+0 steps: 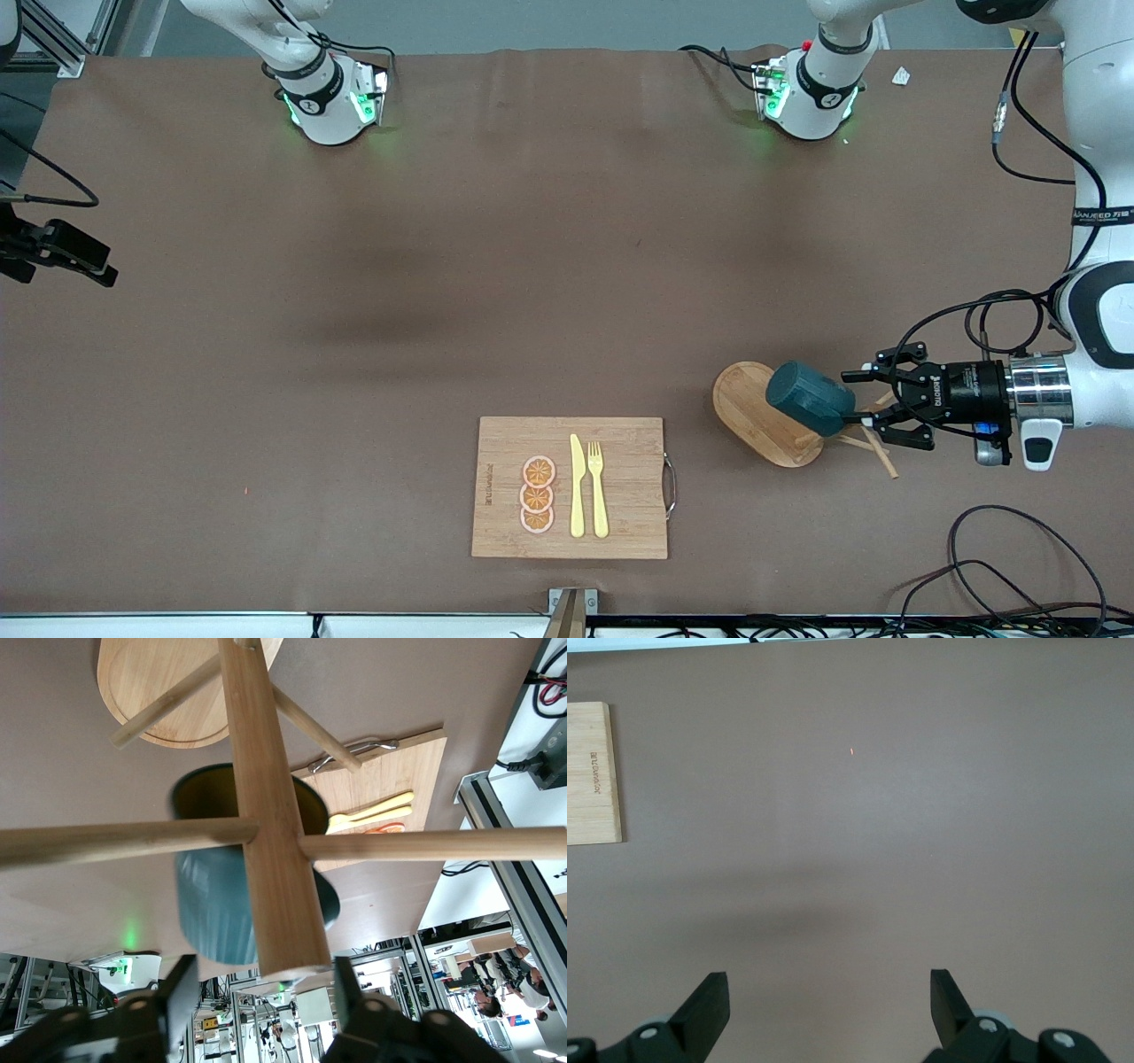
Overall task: Pass cup and hang on rack
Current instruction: 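Hook the mug handle onto a rack peg with the left gripper, then open the left gripper and pull it back from the mug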
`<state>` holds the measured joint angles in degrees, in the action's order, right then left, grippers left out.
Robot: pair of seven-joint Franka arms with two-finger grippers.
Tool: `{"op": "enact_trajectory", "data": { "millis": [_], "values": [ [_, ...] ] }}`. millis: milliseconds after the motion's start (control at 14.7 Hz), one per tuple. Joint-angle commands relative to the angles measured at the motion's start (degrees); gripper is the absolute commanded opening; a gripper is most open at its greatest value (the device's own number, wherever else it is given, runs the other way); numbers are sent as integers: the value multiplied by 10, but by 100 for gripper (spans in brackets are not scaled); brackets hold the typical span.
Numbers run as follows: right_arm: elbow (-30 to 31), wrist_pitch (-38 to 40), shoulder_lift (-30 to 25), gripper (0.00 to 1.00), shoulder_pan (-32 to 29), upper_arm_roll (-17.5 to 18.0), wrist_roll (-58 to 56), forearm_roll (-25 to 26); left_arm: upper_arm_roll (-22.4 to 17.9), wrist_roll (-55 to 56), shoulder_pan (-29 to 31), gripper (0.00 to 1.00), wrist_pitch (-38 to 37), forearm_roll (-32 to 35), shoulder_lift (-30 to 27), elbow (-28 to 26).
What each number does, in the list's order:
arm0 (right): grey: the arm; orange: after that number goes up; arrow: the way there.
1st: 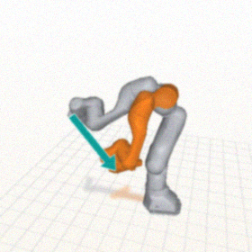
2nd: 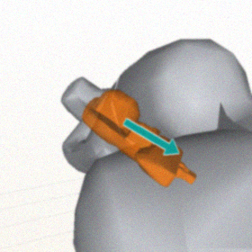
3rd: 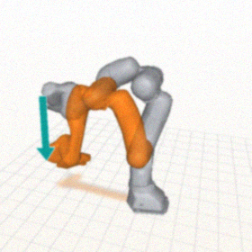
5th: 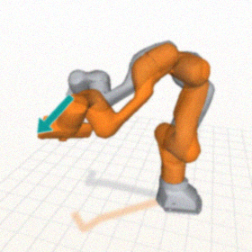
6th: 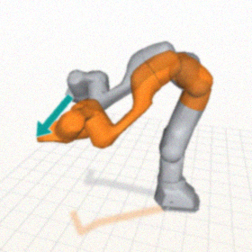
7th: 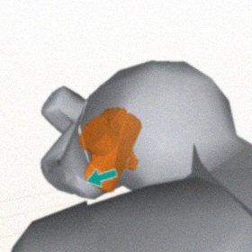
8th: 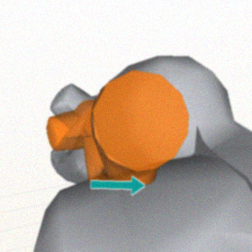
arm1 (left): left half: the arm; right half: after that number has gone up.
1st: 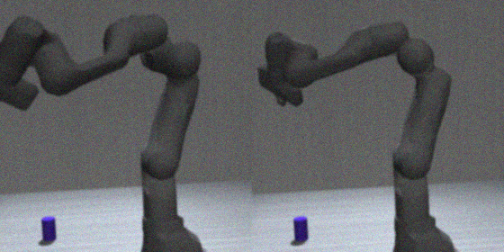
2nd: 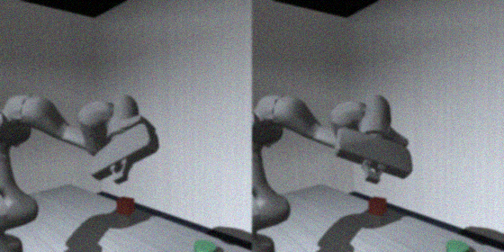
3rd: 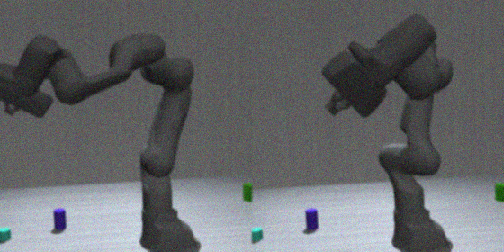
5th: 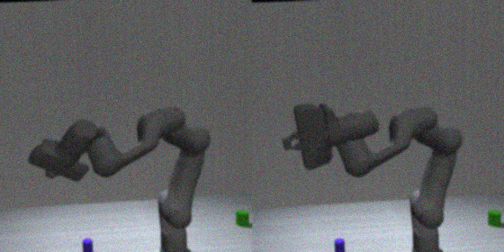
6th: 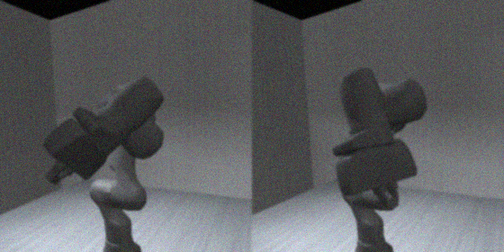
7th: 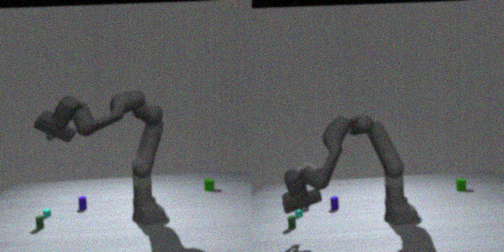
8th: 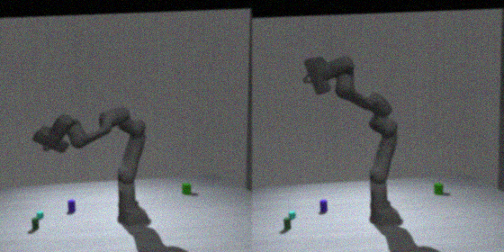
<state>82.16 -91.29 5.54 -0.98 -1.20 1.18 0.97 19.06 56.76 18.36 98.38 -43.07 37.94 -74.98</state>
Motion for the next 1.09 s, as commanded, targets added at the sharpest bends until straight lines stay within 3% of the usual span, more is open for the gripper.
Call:
{"op": "enact_trajectory", "data": {
  "millis": [0,477,613,817,1022],
  "values": [
    [14,-2,-16,100,1,1,9,-4,2,6,2,100,2,13,-18,0],
    [14,-4,-16,100,2,1,9,-4,54,0,-3,100,-20,166,-105,1],
    [13,-5,-16,100,2,1,9,-4,98,0,-4,100,-20,226,-110,1],
    [13,-5,-16,100,2,1,9,-4,192,-9,-5,100,-20,377,-109,-1],
    [13,-5,-16,100,2,1,9,-4,241,-22,-21,100,-20,478,-103,-1]
  ]
}}
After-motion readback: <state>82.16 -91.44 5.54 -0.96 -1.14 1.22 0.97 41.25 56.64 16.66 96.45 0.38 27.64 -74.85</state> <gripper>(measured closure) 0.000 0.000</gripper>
